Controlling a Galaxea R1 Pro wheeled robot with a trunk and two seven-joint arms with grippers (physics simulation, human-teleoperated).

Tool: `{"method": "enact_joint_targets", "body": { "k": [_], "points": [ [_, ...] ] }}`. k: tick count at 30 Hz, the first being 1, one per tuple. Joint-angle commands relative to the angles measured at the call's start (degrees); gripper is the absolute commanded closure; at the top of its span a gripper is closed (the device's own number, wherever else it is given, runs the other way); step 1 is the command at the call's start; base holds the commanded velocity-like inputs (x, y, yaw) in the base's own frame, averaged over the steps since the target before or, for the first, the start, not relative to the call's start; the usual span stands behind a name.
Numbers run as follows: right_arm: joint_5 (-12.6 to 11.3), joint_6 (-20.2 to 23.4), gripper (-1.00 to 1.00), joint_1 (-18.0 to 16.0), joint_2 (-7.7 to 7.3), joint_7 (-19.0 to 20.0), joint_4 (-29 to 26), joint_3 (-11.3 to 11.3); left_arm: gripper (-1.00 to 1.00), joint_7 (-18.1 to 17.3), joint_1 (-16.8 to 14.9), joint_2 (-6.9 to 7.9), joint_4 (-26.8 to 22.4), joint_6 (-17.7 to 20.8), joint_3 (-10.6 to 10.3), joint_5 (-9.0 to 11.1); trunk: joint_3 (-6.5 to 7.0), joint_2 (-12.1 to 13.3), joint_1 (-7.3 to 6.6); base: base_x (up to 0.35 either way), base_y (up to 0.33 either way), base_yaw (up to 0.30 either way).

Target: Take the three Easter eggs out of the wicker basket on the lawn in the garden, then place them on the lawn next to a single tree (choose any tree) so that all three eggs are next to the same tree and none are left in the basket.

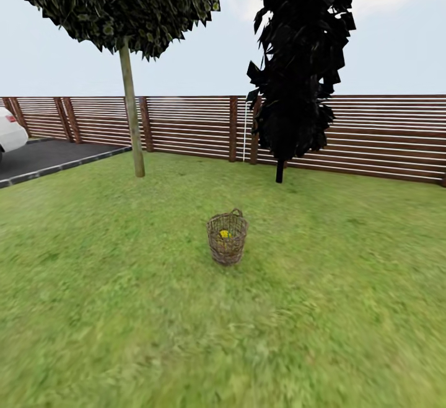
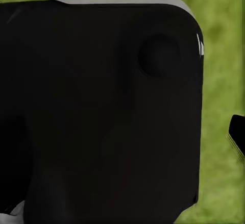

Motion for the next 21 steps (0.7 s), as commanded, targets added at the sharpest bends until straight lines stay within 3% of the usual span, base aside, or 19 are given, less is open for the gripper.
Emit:
{"method": "enact_joint_targets", "body": {
  "k": [1, 21],
  "points": [
    [-0.1, -0.2, -1.0, 0.0, -0.04, 0.0, 0.0, -0.3, -1.0, 0.0, 0.0, -0.01, -0.1, 0.0, 0.2, 0.0, -0.05, 0.0, 0.03, 0.341, 0.0, 0.0],
    [-0.1, -0.2, -1.0, 0.0, -0.04, 0.0, 0.0, -0.3, -1.0, 0.0, 0.0, 0.01, 0.0, 0.1, 0.2, 0.0, -0.05, 0.0, 0.03, 0.334, 0.0, 0.0]
  ]
}}
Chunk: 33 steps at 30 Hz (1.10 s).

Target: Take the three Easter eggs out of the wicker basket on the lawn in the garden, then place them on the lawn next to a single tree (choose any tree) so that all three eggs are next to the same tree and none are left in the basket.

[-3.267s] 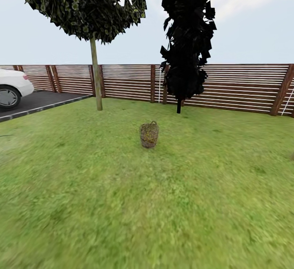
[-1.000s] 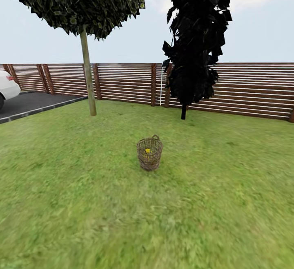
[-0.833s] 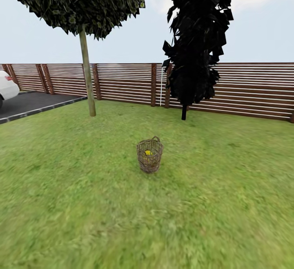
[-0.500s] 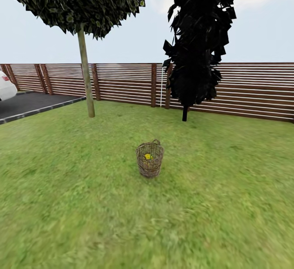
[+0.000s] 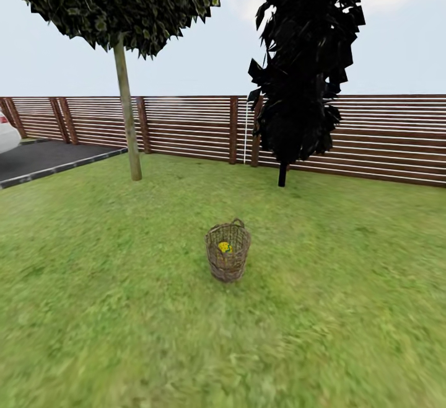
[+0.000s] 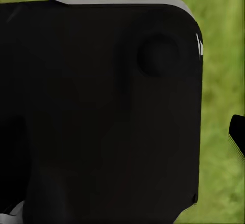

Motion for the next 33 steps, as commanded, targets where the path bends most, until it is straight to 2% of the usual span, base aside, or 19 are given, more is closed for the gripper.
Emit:
{"method": "enact_joint_targets", "body": {
  "k": [1, 33],
  "points": [
    [-0.1, -0.2, -1.0, 0.0, 0.01, 0.0, 0.1, -0.3, -1.0, 0.0, 0.0, -0.01, -0.1, 0.1, 0.3, 0.0, -0.05, 0.0, 0.03, 0.327, 0.0, 0.0],
    [-0.1, -0.2, -1.0, 0.0, 0.02, 0.0, 0.1, -0.3, -1.0, -0.1, 0.0, -0.02, -0.1, 0.1, 0.2, 0.0, -0.05, 0.0, 0.03, 0.327, 0.053, 0.0]
  ]
}}
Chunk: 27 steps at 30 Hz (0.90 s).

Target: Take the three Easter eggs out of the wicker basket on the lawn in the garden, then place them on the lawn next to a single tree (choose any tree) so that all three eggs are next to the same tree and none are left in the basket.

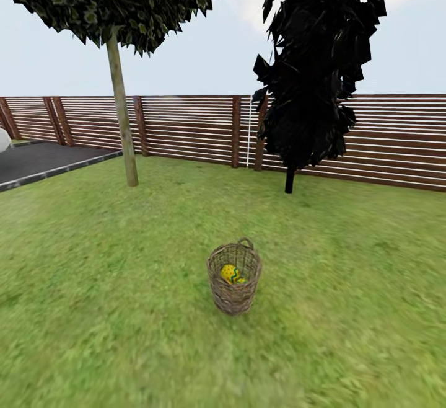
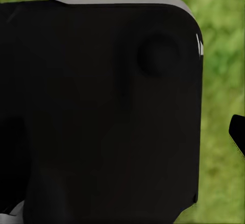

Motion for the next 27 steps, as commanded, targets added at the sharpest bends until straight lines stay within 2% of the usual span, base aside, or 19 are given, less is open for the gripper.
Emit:
{"method": "enact_joint_targets", "body": {
  "k": [1, 27],
  "points": [
    [-0.1, -0.2, -1.0, 0.0, 0.0, 0.0, 0.1, -0.3, -1.0, 0.0, 0.0, -0.01, -0.1, 0.0, 0.3, 0.0, -0.05, 0.0, 0.03, 0.327, 0.031, 0.0],
    [-0.1, -0.2, -1.0, 0.0, 0.0, 0.0, 0.1, -0.3, -1.0, 0.0, 0.0, -0.01, -0.1, 0.0, 0.3, 0.0, -0.05, 0.0, 0.03, 0.329, 0.004, 0.0]
  ]
}}
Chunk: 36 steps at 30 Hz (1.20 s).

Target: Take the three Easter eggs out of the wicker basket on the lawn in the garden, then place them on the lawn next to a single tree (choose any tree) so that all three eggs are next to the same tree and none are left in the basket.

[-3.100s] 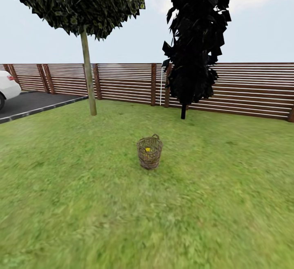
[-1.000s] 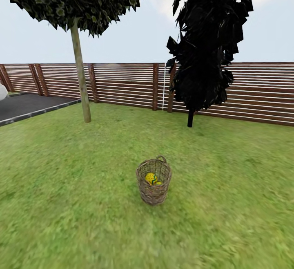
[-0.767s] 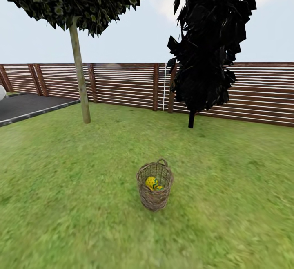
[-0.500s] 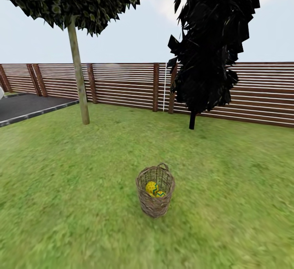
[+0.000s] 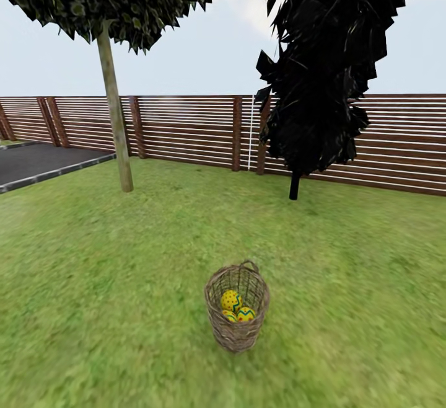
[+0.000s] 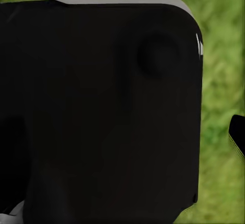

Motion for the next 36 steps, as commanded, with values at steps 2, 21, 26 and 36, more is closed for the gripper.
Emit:
{"method": "enact_joint_targets", "body": {
  "k": [2, 21, 26, 36],
  "points": [
    [-0.1, -0.2, -1.0, 0.0, 0.01, 0.0, 0.1, -0.3, -1.0, 0.0, 0.0, -0.01, -0.1, 0.1, 0.3, 0.0, -0.05, 0.0, 0.03, 0.334, 0.0, 0.0],
    [-0.1, -0.2, -1.0, 0.0, 0.01, 0.0, 0.1, -0.3, -1.0, 0.2, 0.0, -0.01, -0.1, 0.0, 0.3, 0.0, -0.05, 0.0, 0.03, 0.328, 0.0, 0.0],
    [-0.1, -0.2, -1.0, 0.0, 0.06, 0.0, 0.1, -0.3, -1.0, 0.2, 0.0, -0.01, -0.1, 0.0, 0.3, 0.0, -0.05, 0.0, 0.03, 0.316, -0.008, 0.0],
    [-0.2, -0.2, -1.0, 0.0, 0.09, 0.0, 0.1, -0.4, -1.0, 0.2, 0.0, -0.01, -0.1, -0.2, 0.3, 0.0, -0.05, 0.0, 0.03, 0.272, -0.054, 0.0]
  ]
}}
